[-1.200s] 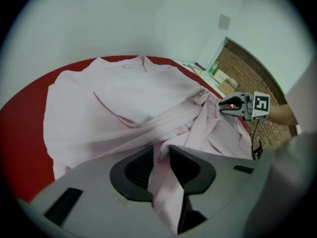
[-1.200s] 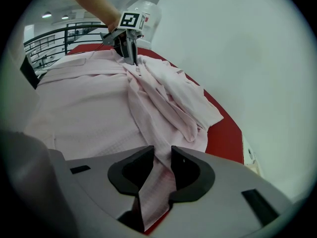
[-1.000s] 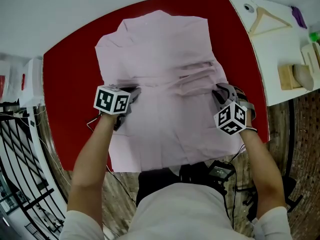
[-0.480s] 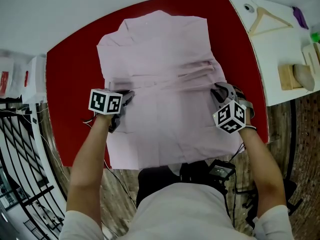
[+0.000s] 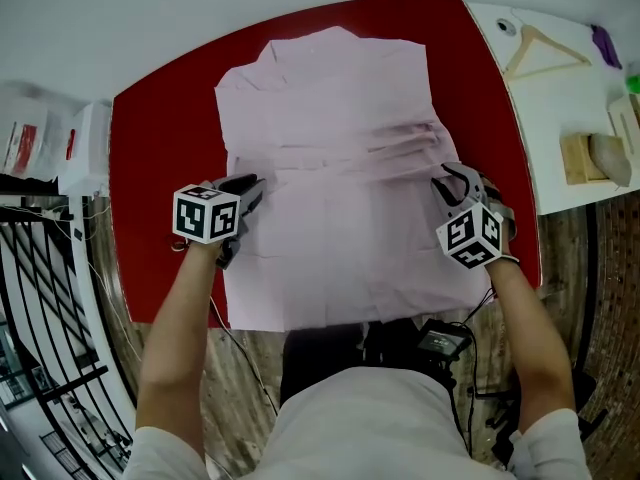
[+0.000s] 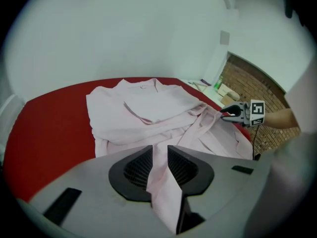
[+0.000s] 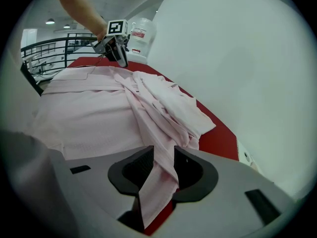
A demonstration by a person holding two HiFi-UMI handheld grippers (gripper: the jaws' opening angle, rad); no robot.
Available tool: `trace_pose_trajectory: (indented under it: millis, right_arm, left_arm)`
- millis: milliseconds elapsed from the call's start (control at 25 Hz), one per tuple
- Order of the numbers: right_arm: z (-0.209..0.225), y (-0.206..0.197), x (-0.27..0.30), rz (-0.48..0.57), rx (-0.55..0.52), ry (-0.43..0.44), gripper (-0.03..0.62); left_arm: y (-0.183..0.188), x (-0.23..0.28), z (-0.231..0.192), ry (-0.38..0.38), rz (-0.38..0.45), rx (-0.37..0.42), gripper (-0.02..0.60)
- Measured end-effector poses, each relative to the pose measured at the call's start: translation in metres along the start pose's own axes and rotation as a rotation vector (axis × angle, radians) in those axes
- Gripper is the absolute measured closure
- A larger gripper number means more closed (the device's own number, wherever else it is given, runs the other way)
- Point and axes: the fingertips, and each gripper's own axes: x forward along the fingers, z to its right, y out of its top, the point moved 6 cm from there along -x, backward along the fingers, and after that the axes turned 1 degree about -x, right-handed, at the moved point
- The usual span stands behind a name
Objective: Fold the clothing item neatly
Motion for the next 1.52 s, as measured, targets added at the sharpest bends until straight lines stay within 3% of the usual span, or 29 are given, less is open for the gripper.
trace_pose_trajectory:
  millis: [280, 440, 920, 1040, 1360, 1520]
  right_arm:
    - [-0.013, 0.008, -0.028, 0.003, 0.036, -0.043, 0.484]
    - [-0.029, 0.012, -0.048, 0.044, 0.109, -0.072, 0.484]
    - [-0.097, 0.01, -0.12, 0.064, 0.259, -0.137, 0.485]
    - [-0.117, 0.003, -0.134, 0.056, 0.285, -0.149, 0.545]
    - [-0.156, -0.039, -0.151, 0.019, 0.443, -0.075, 0.572]
    - [-0.176, -0.041, -0.155, 0.085, 0.42, 0.026, 0.571]
  left_arm:
    - [-0.008, -0.05, 0.015, -0.005, 0.14, 0.028, 0.508]
    - [-0.026, -0.072, 0.034, -0.018, 0.209, 0.045, 0.509]
    - [-0.13, -0.132, 0.092, -0.06, 0.353, 0.019, 0.509]
    - [-0.155, -0.139, 0.106, -0.073, 0.376, 0.0, 0.509]
    - [-0.203, -0.158, 0.146, -0.047, 0.423, -0.099, 0.54]
    - [-0.228, -0.152, 0.167, 0.006, 0.423, -0.151, 0.54]
